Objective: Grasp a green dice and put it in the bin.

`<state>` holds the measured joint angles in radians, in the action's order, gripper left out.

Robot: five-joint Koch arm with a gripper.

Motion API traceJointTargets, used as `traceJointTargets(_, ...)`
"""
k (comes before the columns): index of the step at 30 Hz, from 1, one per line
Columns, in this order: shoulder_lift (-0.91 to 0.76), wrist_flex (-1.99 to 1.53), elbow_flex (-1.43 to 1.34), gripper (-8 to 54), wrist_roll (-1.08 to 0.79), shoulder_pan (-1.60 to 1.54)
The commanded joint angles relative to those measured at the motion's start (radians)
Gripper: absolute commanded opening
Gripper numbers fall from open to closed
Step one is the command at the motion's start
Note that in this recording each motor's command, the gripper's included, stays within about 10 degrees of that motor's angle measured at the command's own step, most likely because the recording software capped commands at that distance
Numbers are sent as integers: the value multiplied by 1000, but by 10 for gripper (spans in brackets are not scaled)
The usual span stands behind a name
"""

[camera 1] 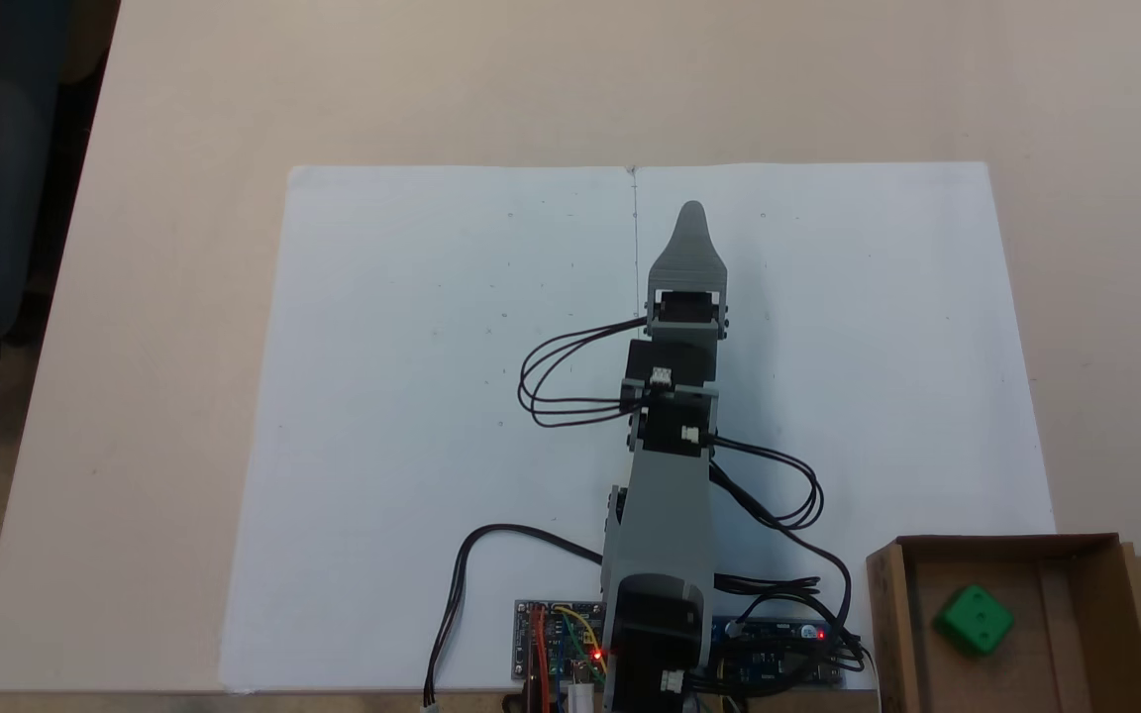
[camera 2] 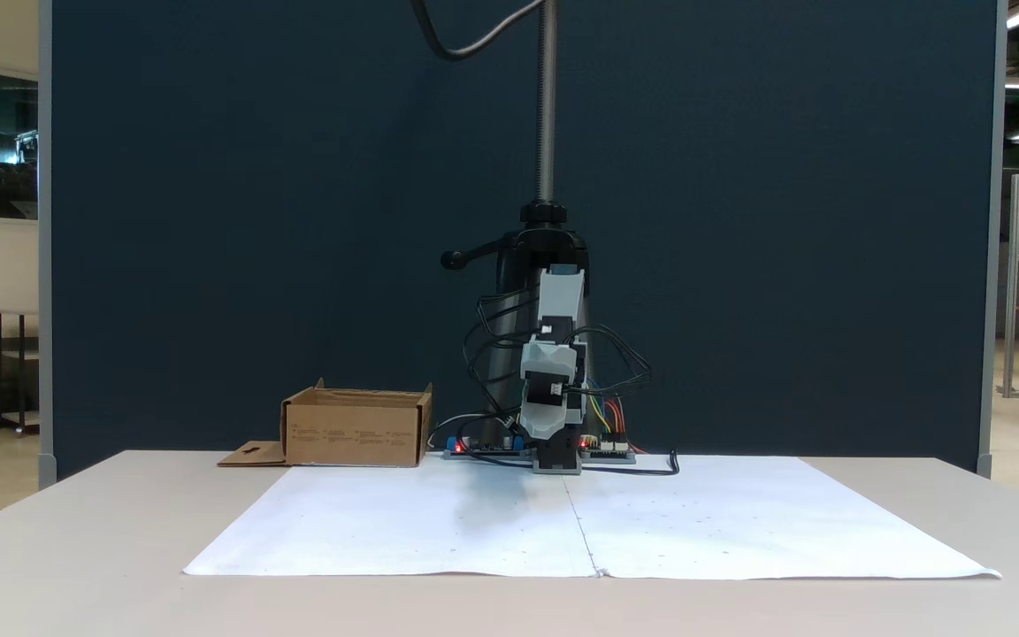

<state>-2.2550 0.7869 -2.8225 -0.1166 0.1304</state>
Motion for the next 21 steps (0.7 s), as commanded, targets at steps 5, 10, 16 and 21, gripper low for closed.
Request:
traceJointTargets(5,-103,282,-83,441,44,-28)
traceJointTargets(10,-106,423,-130,440,44,-77)
traceJointTargets(16,-117,609,-195,440,44,-80)
traceJointTargets(21,-117,748,-245,440,44,-80)
